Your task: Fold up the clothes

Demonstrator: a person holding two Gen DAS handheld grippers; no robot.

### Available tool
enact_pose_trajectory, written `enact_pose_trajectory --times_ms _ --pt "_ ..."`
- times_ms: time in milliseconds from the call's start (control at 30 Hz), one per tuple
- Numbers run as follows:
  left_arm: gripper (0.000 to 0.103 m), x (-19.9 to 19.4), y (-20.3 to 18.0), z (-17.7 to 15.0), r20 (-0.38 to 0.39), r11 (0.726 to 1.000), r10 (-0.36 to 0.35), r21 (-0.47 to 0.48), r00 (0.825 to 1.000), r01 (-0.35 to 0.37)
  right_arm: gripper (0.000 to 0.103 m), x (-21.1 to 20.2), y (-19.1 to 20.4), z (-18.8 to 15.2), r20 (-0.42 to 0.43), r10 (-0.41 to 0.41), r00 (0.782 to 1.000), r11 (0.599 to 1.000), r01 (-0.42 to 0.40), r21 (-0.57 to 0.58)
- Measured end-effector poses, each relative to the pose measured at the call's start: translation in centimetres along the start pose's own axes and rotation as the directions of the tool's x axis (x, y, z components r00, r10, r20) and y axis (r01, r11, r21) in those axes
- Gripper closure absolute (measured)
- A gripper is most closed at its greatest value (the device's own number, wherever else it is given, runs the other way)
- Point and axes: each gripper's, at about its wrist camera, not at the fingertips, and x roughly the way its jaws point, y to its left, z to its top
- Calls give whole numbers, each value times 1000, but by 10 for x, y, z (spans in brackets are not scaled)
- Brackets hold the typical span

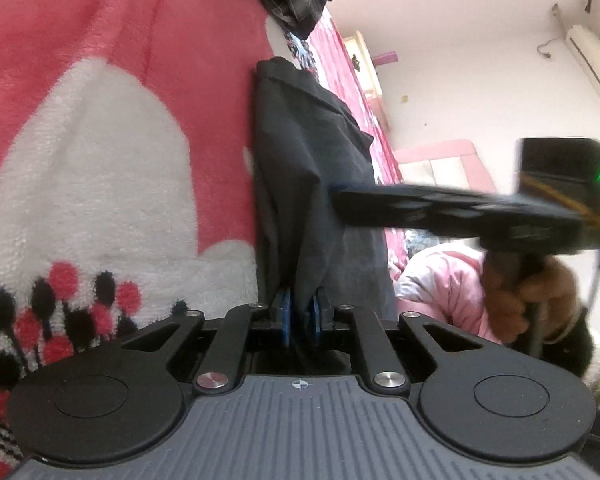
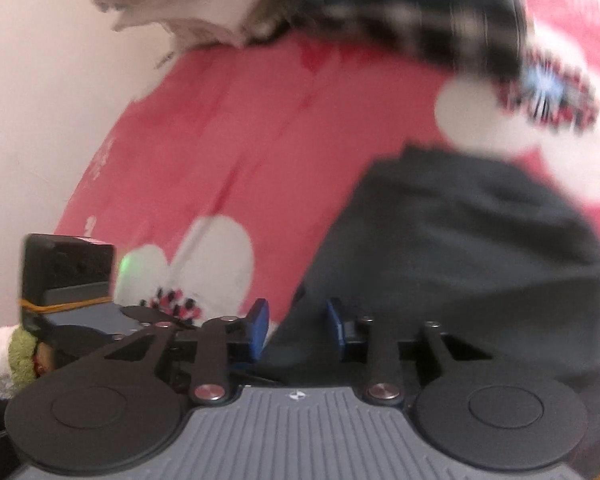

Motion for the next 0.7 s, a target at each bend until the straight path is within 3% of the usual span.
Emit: enact_pose_trajectory --times_ms 67,133,267,367,467,533,700 --pt "93 1 1 2 -14 1000 6 -7 1000 -6 77 14 -17 -2 34 44 998 996 -47 72" --pt "93 3 2 5 -21 1000 12 -20 1000 -12 76 -3 -29 -9 117 96 989 987 -109 115" --pt "92 3 0 5 -35 1000 6 -25 999 -7 74 -48 -50 -26 300 185 936 955 -243 170" --pt "92 3 5 6 -41 997 -26 -80 999 23 74 -78 -52 -57 344 231 910 946 -293 138" --pt "83 0 8 11 -52 991 -47 -130 998 40 74 -91 -48 -95 349 218 911 954 -274 118" --pt "71 -6 3 11 -53 992 -37 -120 998 30 74 -94 -43 -119 357 206 911 956 -265 124" --pt "60 -33 -20 11 -16 997 69 -19 997 -70 74 -97 -46 -162 416 167 894 950 -258 174"
